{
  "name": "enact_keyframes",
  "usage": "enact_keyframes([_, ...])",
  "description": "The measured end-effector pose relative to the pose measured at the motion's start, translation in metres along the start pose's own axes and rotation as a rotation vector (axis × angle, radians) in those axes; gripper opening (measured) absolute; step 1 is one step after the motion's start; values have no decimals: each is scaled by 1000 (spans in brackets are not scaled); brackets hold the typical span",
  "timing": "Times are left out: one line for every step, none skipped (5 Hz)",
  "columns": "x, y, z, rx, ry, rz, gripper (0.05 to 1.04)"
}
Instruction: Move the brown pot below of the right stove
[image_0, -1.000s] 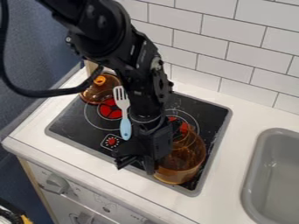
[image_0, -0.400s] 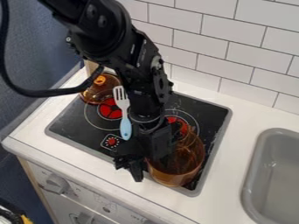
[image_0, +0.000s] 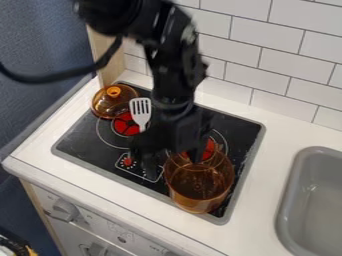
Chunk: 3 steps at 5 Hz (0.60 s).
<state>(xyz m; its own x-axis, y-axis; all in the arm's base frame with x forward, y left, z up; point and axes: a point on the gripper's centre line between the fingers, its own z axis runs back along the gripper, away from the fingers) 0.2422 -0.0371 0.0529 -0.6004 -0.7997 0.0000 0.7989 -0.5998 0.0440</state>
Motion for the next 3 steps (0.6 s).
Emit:
enact_keyframes([0,2,23,31,22,-27,1000])
enact_keyframes([-3,4,44,50,65,-6,1000])
enact_keyframes([-3,3,44,47,67,-6,1000])
